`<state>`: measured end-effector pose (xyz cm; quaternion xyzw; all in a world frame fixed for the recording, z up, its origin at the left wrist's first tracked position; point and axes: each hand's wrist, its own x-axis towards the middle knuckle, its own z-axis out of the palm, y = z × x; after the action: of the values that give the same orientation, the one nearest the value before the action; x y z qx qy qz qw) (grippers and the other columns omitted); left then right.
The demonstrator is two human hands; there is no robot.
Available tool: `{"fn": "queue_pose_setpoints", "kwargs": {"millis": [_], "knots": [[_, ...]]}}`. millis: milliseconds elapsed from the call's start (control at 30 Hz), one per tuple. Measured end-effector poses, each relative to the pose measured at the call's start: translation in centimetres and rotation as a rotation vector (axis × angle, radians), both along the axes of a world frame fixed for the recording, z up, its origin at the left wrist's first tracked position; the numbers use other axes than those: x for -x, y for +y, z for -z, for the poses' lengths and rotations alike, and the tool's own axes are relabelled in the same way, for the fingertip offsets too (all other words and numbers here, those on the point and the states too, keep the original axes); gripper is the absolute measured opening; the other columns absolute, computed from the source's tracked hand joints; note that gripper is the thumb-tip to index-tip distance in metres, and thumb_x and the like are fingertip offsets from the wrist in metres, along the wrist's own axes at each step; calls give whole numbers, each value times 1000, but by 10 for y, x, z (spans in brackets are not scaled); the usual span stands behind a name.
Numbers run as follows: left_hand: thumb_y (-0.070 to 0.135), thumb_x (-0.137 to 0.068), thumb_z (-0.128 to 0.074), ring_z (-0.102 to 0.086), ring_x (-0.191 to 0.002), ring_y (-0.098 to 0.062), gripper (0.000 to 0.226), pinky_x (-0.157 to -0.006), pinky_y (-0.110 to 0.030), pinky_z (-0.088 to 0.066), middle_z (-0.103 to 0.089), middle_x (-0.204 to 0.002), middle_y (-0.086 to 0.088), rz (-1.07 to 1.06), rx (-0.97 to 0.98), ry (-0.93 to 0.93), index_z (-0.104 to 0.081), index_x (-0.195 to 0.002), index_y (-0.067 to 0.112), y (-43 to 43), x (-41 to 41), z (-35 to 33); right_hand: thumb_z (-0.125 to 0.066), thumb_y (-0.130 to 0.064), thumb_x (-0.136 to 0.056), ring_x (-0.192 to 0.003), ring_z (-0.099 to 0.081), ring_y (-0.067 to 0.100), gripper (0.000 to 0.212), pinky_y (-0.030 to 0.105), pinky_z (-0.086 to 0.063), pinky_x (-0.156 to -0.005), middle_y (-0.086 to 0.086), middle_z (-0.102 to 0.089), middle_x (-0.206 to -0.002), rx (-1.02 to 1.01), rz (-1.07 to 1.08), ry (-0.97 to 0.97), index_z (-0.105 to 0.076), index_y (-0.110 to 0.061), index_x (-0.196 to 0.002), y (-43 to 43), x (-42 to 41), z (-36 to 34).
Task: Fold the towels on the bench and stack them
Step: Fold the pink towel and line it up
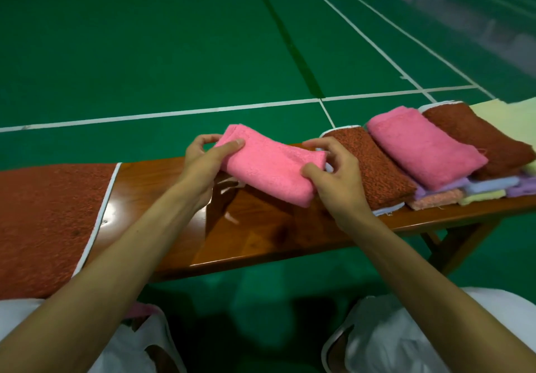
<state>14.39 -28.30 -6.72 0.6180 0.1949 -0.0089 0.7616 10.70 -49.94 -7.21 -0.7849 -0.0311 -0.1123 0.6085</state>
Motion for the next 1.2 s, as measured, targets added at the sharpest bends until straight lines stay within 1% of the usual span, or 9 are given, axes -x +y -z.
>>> {"fn": "queue_pose_setpoints", "kwargs": {"millis": [367, 500, 600, 733, 800, 967, 1033, 1100, 1200], "knots": [[21, -77, -89, -62, -72, -10, 49, -52, -19, -51, -69, -102, -2, 178, -108, -49, -65, -119, 12, -115, -71, -27, -72, -15, -89, -78, -63, 18, 5, 53, -55, -71, 7, -67, -84, 14, 311, -95, -70, -13, -93, -89, 3, -16], [28, -75, -91, -59, -73, -8, 42, -57, -19, -49, -67, -98, 1, 257, -178, -54, -64, -106, 18, -160, -91, -24, -75, -20, -90, -67, -54, 5, 6, 39, -50, -65, -10, -59, -70, -10, 419, -75, -71, -17, -86, -118, 10, -23], [28, -71, -94, -60, -72, -11, 46, -51, -16, -47, -69, -98, -3, 313, -247, -63, -63, -104, 16, -187, -104, -17, -76, -27, -91, -66, -58, 16, 16, 43, -54, -65, 4, -64, -69, 27, 468, -32, -74, -20, -77, -131, 15, -19], [59, -38, -95, -71, -92, -21, 68, -82, -41, -62, -74, -100, -1, 384, -544, -75, -67, -90, 25, -202, -110, 1, -73, -35, -88, -60, -64, 19, 25, 43, -54, -64, -2, -72, -65, 399, 462, -65, -80, -15, -75, -147, 22, -14], [63, -50, -91, -68, -98, -20, 60, -88, -39, -58, -71, -101, 5, 352, -734, -150, -67, -93, 28, -203, -103, -1, -66, -47, -90, -59, -65, 19, 39, 40, -52, -67, -1, -73, -65, 636, 463, -105, -81, -15, -75, -152, 24, -21], [62, -80, -63, -53, -114, -22, 55, -99, -41, -44, -64, -119, 0, 277, -1061, -609, -64, -120, 25, -201, -58, -19, -57, -49, -97, -73, -68, 23, 43, 36, -52, -76, 6, -76, -94, 826, 485, -356, -79, -13, -105, -168, 6, -53], [67, -80, -53, -53, -111, -23, 59, -95, -42, -44, -62, -117, 0, 410, -1193, -639, -64, -120, 25, -207, -37, -20, -48, -51, -97, -108, -64, 29, 53, 40, -49, -97, 12, -69, -124, 905, 312, -262, -67, -12, -129, -171, -13, -58], [71, -80, -41, -49, -120, -26, 70, -97, -42, -41, -59, -129, -2, 503, -1371, -567, -61, -125, 22, -215, -25, -14, -30, -61, -96, -150, -30, 31, 70, 53, -22, -123, 9, -40, -160, 1163, 142, -84, -44, -22, -152, -172, -31, -52], [65, -84, -31, -27, -151, -27, 79, -121, -46, -23, -37, -163, -2, 565, -1454, -545, -46, -151, 26, -220, -25, 0, -15, -69, -94, -159, 1, 29, 76, 62, 0, -125, 4, -5, -172, 1275, -31, 55, -23, -34, -161, -177, -47, -32]]}}
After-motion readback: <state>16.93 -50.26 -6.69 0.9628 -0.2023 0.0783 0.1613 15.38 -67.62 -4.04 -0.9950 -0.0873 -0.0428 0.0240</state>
